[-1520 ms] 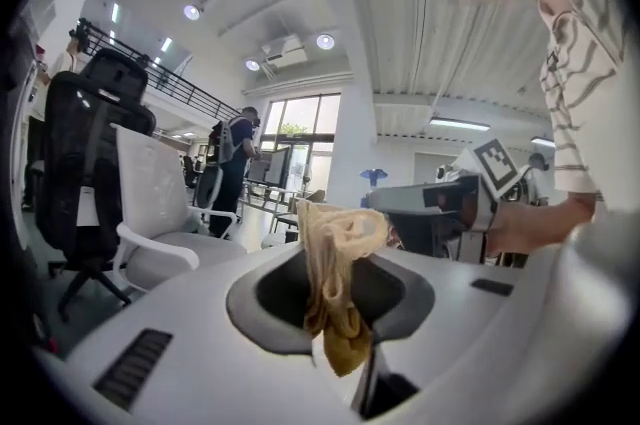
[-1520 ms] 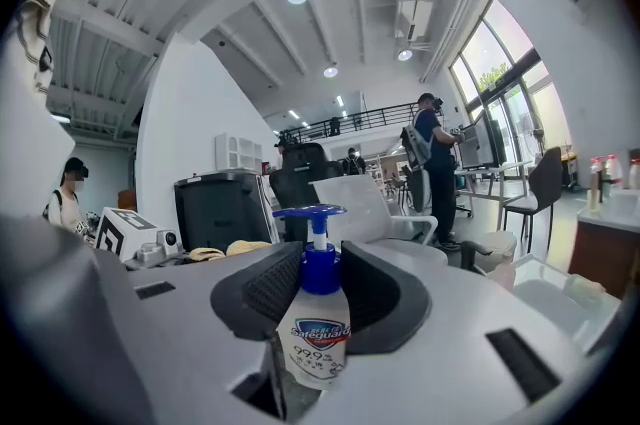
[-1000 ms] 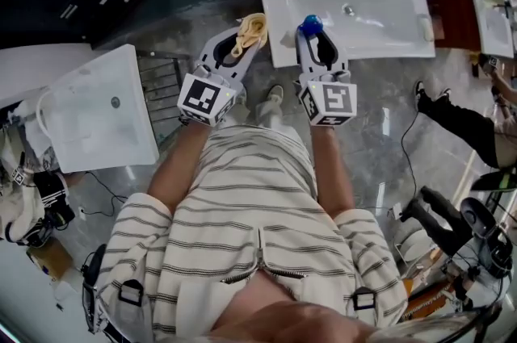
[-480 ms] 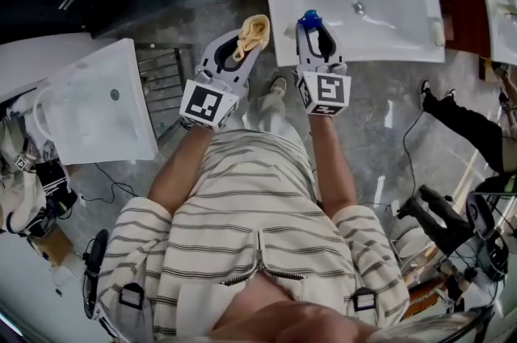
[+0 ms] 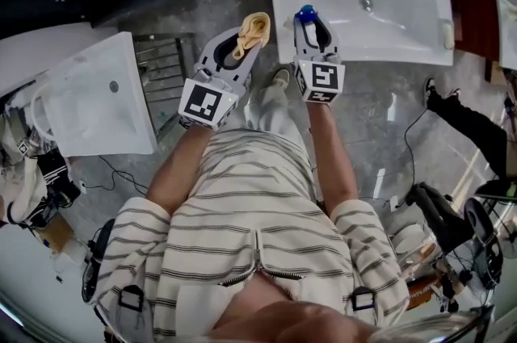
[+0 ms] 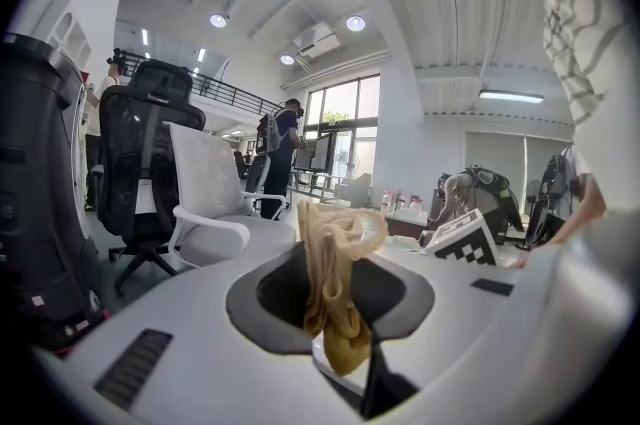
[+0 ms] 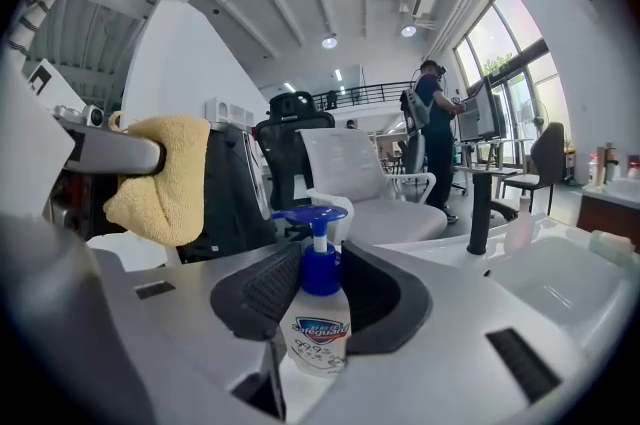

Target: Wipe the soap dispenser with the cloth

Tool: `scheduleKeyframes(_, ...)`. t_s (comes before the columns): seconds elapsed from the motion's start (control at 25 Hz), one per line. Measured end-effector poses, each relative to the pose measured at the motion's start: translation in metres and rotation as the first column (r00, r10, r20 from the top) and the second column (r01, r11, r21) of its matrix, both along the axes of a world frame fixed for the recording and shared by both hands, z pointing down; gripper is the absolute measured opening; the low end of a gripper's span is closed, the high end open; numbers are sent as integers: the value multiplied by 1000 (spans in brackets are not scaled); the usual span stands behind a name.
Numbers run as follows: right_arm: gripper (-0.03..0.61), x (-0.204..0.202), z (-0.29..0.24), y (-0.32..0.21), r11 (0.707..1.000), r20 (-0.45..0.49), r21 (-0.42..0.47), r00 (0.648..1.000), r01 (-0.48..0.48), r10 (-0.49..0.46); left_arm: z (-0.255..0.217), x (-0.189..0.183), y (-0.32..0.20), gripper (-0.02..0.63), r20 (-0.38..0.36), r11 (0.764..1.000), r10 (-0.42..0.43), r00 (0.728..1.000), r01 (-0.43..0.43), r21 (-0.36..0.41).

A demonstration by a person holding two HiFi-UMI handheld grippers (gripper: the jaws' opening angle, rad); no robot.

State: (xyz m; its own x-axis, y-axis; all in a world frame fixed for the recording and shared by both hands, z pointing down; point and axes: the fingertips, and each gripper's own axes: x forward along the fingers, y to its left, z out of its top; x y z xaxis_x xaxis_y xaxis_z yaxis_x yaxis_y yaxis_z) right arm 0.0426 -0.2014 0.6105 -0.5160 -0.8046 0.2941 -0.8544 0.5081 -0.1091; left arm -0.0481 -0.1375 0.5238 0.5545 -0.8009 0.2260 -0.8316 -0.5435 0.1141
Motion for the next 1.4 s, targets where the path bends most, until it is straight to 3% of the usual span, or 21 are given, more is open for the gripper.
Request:
scheduleKeyframes(0.6, 151, -4, 36, 8, 999, -98, -32, 995, 29, -32, 8, 7, 6, 87, -7, 999, 18, 1000, -18, -30)
scheduleKeyframes(0.68, 193, -4, 38, 9, 998, -86, -50, 995, 39, -44, 7, 7, 7, 87, -6, 999, 23, 1000, -23, -24)
scheduleKeyframes(1.0, 219, -3, 12, 26, 998, -26, -51, 999, 39, -41, 0, 11, 17, 86, -15, 1000, 10, 1000, -10, -28)
scheduleKeyframes(1.12, 216, -4, -6, 40, 999, -16, -37, 999, 32, -33, -8, 11, 25, 86, -12, 1000, 15, 1000, -16, -21)
scheduleKeyframes(1.4, 131, 3, -58, 63, 1000, 30, 14, 999, -25, 24, -26, 14, 43, 86, -8, 999, 44, 999, -44, 1)
